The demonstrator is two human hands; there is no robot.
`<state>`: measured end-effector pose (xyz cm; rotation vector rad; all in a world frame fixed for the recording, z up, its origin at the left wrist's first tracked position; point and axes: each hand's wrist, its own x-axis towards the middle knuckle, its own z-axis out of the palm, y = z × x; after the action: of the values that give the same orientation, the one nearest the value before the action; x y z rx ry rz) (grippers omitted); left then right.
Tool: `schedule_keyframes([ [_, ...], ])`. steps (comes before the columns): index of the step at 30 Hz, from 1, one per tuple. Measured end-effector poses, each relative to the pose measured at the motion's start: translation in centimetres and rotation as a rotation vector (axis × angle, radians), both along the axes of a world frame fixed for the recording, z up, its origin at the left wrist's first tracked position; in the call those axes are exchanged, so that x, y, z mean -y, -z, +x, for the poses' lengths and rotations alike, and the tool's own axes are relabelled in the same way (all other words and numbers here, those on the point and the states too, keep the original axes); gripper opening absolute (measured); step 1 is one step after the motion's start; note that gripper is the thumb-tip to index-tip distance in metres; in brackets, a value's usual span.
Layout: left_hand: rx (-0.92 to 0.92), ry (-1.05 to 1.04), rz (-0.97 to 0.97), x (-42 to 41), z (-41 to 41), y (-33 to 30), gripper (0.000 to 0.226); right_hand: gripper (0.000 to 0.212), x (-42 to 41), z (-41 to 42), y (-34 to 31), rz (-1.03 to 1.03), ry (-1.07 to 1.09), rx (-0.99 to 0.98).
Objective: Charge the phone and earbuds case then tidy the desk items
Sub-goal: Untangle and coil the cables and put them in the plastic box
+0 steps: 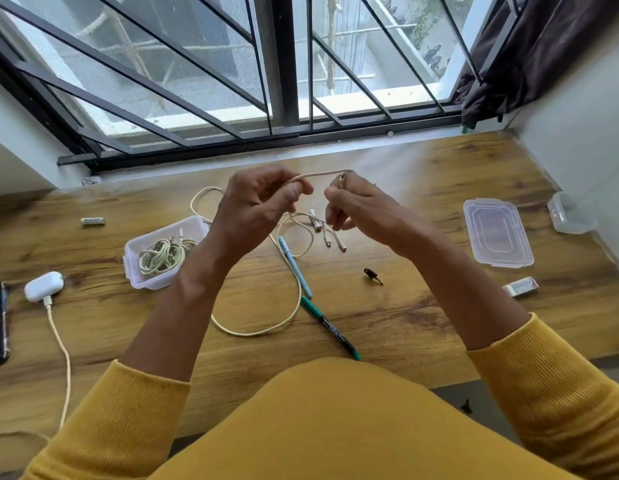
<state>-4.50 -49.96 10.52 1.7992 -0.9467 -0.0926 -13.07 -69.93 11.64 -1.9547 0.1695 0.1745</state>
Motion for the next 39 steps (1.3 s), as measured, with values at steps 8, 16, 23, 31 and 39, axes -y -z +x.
schedule_keyframes([
  [8,-0.160,0.141,-0.075,1.2,-1.4,1.6,0.026,0.015,-0.5,0.6,-1.2,0.316,-0.031,0.266],
  [16,-0.217,0.116,-0.023,1.1,-0.7,2.1,0.042,0.032,-0.9,0.7,-3.4,0.738,-0.184,0.329],
  [23,-0.306,-0.045,-0.107,0.0,1.4,2.2,0.056,0.034,0.2,0.2,-5.2,0.774,-0.559,0.230],
  [31,-0.253,0.050,-0.030,1.2,2.2,0.4,0.043,0.031,-1.5,-0.4,-4.0,0.386,-0.862,-0.088],
  [39,-0.163,0.183,0.072,1.5,1.7,-0.2,0.038,0.032,-1.8,-0.4,-2.8,-0.132,-0.638,-0.351],
])
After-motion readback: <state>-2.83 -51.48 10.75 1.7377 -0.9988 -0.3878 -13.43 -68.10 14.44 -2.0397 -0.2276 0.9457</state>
